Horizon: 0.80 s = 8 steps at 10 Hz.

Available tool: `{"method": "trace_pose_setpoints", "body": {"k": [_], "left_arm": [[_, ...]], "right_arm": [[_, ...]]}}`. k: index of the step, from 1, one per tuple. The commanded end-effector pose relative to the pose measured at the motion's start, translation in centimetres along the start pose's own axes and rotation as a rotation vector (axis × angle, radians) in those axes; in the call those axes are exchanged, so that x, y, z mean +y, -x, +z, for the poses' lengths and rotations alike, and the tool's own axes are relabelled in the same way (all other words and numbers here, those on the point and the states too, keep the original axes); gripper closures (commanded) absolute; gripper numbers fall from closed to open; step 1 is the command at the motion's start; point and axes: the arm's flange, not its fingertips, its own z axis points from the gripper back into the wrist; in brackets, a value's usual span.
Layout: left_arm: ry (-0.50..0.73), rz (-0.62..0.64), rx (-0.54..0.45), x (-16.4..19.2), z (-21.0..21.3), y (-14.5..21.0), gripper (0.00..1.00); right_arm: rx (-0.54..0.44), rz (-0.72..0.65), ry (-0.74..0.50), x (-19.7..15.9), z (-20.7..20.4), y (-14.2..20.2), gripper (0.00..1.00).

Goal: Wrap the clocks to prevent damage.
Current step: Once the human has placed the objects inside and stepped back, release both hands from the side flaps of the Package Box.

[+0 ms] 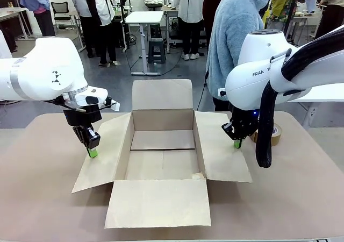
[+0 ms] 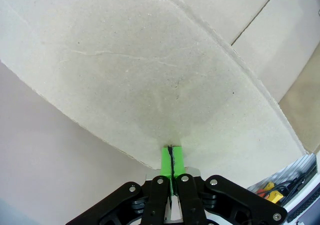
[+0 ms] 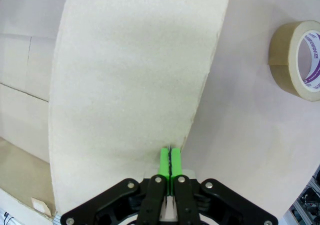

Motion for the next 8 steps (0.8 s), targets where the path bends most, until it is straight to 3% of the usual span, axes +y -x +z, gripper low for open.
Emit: {"method": "trace_pose_setpoints", "body": {"k": [1, 8], "left_arm": [[0.007, 0.000, -0.003, 0.04, -0.03, 0.04, 1.00], [0.007, 0.000, -0.003, 0.04, -0.03, 0.04, 1.00]], "right_arm": [[0.000, -0.021, 0.001, 0.02, -0.01, 0.00, 0.99], [0.000, -0.021, 0.001, 0.02, -0.01, 0.00, 0.99]]}}
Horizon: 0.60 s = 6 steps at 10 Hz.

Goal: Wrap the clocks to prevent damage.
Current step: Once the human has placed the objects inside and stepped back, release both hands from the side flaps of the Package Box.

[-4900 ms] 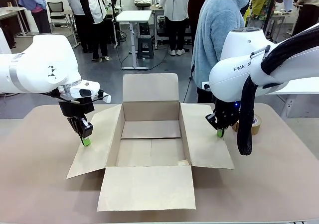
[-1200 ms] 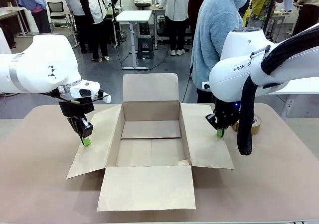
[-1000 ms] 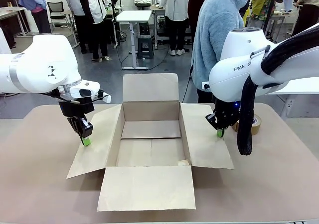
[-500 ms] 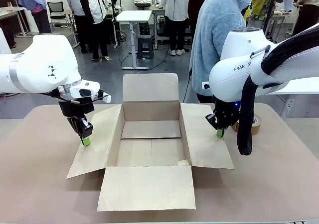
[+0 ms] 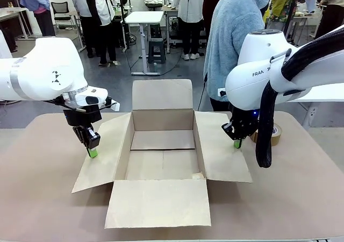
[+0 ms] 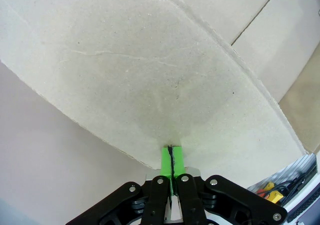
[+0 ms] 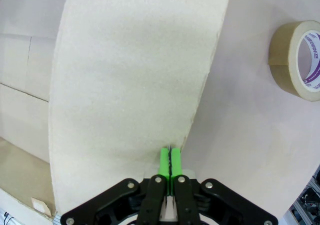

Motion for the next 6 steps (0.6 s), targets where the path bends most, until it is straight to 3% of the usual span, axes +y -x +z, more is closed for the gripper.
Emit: {"method": "trace_pose_setpoints", "body": {"k": [1, 6], "left_arm": [[0.007, 0.000, -0.003, 0.04, -0.03, 0.04, 1.00], [0.007, 0.000, -0.003, 0.04, -0.03, 0.04, 1.00]], "right_arm": [[0.000, -0.021, 0.001, 0.02, -0.01, 0.00, 0.99], [0.000, -0.021, 0.001, 0.02, -0.01, 0.00, 0.99]]}}
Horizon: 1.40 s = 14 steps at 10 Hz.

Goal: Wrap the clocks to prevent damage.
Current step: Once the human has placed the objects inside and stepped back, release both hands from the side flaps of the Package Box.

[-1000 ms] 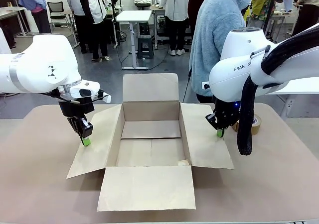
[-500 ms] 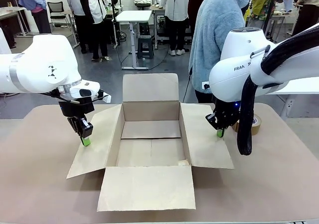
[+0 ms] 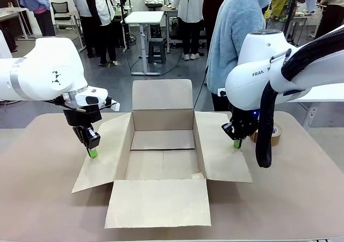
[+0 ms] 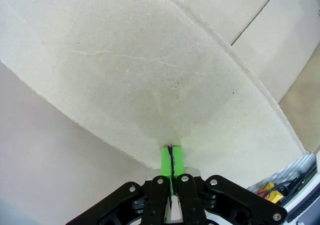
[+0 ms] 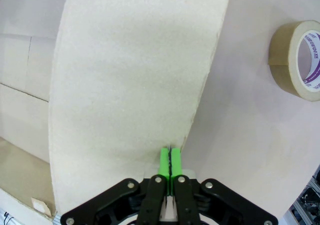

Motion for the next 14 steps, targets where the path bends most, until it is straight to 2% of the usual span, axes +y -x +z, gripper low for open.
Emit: {"method": "trace_pose_setpoints", "body": {"k": [1, 14], "left_arm": [[0.007, 0.000, -0.003, 0.04, -0.03, 0.04, 1.00], [0.007, 0.000, -0.003, 0.04, -0.03, 0.04, 1.00]], "right_arm": [[0.000, -0.021, 0.001, 0.02, -0.01, 0.00, 0.99], [0.000, -0.021, 0.001, 0.02, -0.01, 0.00, 0.99]]}}
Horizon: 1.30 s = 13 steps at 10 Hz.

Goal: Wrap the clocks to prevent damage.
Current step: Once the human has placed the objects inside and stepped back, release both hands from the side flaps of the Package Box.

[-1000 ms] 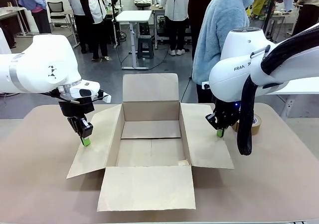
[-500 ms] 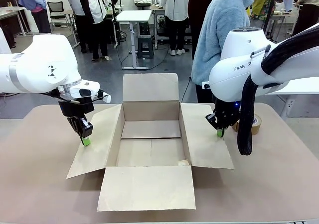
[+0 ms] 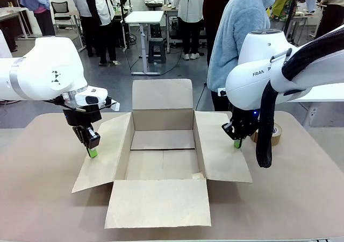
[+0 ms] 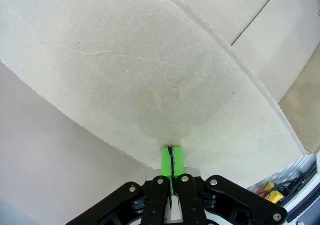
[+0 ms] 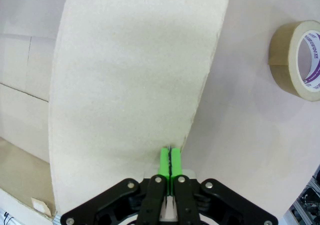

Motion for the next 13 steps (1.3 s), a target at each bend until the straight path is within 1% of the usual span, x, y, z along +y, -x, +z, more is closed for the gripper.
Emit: {"method": "trace_pose_setpoints", "body": {"k": [1, 13], "left_arm": [[0.007, 0.000, -0.003, 0.04, -0.03, 0.04, 1.00], [0.007, 0.000, -0.003, 0.04, -0.03, 0.04, 1.00]], "right_arm": [[0.000, -0.021, 0.001, 0.02, -0.01, 0.00, 0.99], [0.000, -0.021, 0.001, 0.02, -0.01, 0.00, 0.99]]}}
